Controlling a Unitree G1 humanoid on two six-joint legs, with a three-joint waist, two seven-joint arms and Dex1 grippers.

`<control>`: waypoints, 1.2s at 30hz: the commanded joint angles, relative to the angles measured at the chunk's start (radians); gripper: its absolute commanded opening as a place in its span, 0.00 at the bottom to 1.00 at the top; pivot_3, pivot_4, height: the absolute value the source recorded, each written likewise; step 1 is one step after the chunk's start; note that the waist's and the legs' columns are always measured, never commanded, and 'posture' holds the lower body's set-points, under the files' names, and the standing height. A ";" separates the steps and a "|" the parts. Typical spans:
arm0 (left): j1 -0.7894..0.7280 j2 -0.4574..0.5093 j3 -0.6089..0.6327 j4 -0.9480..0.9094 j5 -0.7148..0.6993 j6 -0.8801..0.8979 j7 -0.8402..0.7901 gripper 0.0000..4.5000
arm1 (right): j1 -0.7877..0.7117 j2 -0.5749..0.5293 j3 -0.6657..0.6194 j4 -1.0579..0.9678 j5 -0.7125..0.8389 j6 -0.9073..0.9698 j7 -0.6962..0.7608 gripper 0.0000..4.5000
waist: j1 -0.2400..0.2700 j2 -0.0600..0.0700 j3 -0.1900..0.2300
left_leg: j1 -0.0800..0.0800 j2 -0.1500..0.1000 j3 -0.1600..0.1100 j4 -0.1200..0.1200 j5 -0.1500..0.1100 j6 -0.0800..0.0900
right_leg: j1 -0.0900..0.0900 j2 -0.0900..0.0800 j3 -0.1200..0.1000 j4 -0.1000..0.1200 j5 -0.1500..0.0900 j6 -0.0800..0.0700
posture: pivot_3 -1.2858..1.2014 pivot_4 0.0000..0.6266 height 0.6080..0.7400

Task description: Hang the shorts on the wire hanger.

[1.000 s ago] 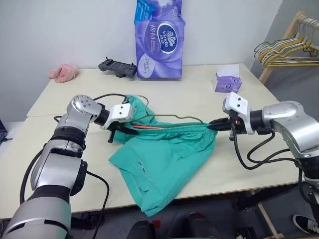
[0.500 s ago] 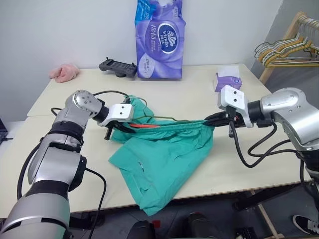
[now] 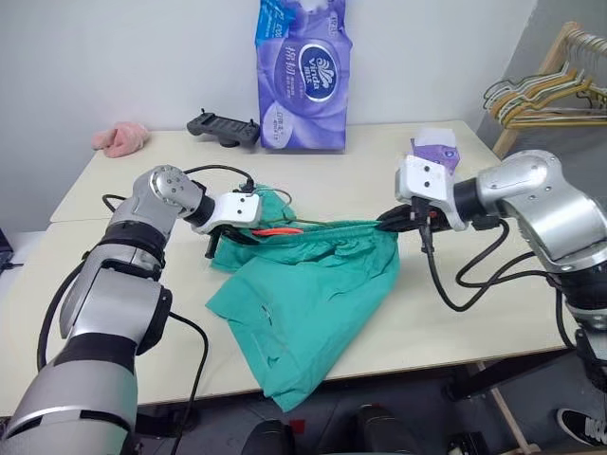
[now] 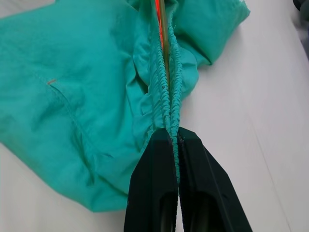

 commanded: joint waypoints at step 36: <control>-0.069 -0.052 0.060 0.027 -0.012 0.006 0.088 0.00 | 0.034 0.081 0.033 0.126 -0.216 -0.130 -0.062 1.00 | -0.003 0.000 0.000 | 0.000 0.000 -0.001 0.000 0.000 0.000 | 0.000 0.000 -0.001 0.000 0.000 0.000 | 0.48 0.05 1.00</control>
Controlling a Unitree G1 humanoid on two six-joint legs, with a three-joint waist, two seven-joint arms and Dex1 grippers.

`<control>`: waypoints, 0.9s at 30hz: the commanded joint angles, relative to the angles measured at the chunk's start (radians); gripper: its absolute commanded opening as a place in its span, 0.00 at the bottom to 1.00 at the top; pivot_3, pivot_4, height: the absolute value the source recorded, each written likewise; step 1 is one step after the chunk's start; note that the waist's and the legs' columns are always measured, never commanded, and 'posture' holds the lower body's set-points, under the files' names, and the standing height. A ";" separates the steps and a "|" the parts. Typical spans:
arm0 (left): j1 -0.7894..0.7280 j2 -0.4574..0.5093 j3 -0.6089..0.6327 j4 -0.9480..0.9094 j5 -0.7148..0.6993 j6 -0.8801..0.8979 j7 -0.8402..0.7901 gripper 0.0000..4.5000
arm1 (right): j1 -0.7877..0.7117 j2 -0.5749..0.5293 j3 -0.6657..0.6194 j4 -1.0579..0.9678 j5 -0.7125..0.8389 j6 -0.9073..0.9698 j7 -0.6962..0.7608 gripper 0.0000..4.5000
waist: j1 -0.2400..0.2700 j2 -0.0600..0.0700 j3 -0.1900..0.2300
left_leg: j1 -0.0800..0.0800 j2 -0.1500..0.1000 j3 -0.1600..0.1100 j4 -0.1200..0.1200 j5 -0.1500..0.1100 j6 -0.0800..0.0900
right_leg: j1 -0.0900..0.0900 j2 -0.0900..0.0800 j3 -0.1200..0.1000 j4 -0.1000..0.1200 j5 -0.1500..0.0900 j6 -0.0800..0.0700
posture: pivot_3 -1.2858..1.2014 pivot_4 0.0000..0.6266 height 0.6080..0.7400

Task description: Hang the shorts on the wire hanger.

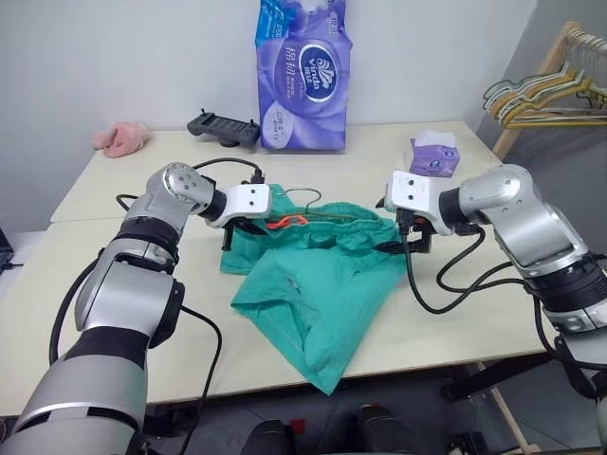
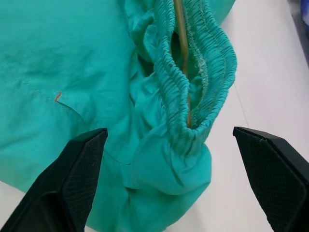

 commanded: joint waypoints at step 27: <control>-0.031 0.025 0.035 -0.037 -0.030 -0.005 -0.025 0.00 | -0.113 0.197 0.120 0.498 -0.232 -0.282 0.011 0.86 | -0.008 0.000 0.000 | 0.000 0.000 -0.001 0.000 0.000 0.000 | 0.000 0.000 0.000 0.004 0.000 0.000 | 0.50 0.05 1.00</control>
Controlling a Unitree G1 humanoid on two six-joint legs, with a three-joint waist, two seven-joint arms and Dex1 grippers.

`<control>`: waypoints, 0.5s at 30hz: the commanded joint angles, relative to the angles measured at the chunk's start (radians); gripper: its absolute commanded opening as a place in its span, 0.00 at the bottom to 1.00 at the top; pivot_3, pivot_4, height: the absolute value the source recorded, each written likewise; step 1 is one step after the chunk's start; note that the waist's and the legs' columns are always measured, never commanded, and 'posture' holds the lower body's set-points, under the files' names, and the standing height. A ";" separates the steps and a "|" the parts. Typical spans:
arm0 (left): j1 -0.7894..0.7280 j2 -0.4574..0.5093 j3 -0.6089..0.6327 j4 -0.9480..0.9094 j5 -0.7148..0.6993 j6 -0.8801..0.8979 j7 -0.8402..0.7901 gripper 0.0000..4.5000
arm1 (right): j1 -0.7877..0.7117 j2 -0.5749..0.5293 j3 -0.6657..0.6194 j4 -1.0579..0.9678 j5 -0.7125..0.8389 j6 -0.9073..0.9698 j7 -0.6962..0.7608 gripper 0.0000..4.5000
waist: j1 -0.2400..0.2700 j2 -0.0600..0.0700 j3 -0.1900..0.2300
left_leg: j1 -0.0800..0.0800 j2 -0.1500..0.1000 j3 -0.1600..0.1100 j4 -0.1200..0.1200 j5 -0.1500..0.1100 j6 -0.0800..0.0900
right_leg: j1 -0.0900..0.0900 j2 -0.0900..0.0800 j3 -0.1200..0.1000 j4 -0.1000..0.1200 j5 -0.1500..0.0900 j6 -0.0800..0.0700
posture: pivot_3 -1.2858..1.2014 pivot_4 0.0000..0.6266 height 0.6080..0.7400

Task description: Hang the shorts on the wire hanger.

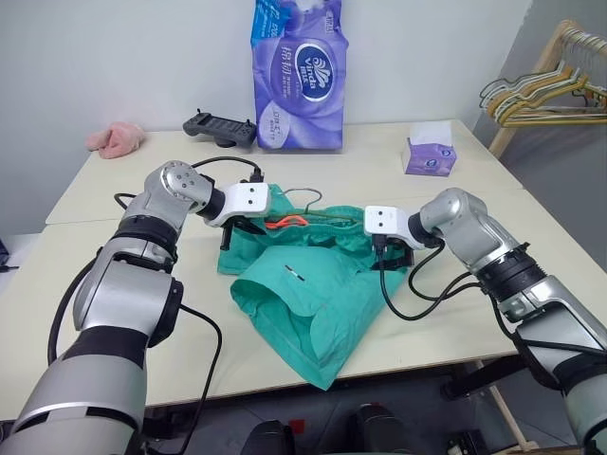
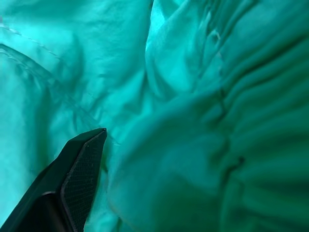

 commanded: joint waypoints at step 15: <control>-0.033 0.013 0.029 -0.034 -0.021 -0.004 -0.003 0.00 | -0.057 0.016 -0.059 0.044 -0.031 -0.063 -0.023 0.00 | 0.000 0.000 0.000 | 0.000 0.000 0.000 0.000 0.000 0.000 | 0.000 0.000 0.000 0.000 0.000 0.000 | 0.50 0.06 1.00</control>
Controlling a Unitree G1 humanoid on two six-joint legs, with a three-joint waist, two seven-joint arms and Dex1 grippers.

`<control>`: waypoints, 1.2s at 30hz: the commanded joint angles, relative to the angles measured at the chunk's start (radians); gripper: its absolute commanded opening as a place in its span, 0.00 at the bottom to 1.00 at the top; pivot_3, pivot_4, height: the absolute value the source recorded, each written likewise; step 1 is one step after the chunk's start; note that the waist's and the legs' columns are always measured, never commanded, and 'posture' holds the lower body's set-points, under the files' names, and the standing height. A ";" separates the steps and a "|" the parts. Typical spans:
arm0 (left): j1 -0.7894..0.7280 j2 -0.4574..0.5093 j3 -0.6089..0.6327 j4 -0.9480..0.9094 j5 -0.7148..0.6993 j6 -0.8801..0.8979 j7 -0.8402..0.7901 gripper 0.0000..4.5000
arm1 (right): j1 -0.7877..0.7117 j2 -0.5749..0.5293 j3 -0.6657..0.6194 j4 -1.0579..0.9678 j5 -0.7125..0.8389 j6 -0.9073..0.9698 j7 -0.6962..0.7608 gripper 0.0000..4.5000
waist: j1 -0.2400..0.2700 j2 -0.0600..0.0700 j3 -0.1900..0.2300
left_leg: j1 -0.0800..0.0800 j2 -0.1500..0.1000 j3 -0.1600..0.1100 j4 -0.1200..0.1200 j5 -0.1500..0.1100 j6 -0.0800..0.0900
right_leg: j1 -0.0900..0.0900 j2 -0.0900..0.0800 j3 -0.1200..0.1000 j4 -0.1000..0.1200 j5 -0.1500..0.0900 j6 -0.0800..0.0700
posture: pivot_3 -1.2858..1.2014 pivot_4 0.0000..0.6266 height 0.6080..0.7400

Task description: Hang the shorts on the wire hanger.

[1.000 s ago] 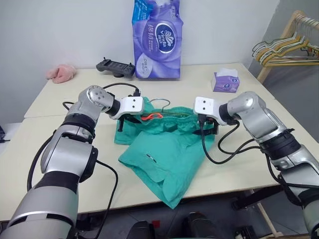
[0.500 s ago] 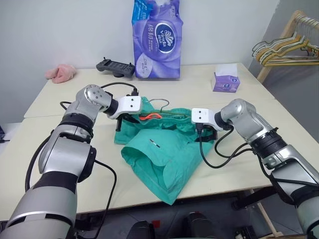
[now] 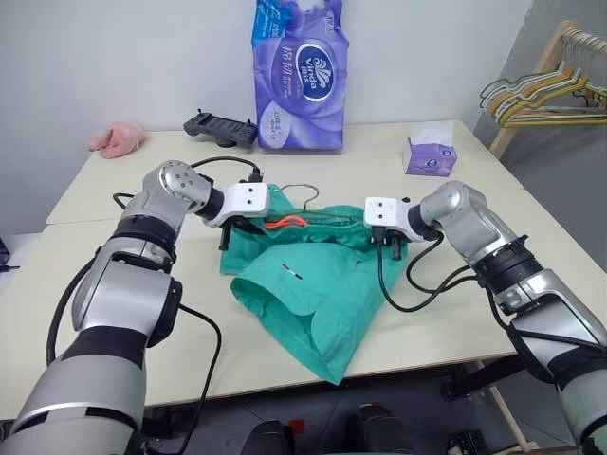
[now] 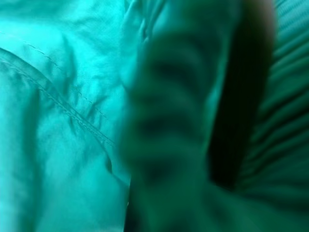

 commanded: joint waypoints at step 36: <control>0.068 0.079 0.338 -0.302 -0.382 0.373 -0.105 0.99 | 0.172 -0.105 -0.248 -0.221 0.061 0.202 -0.077 0.00 | 0.008 0.000 -0.001 | 0.000 0.000 -0.001 0.000 0.000 0.000 | 0.000 -0.001 -0.001 0.000 0.000 0.000 | 0.51 0.00 1.00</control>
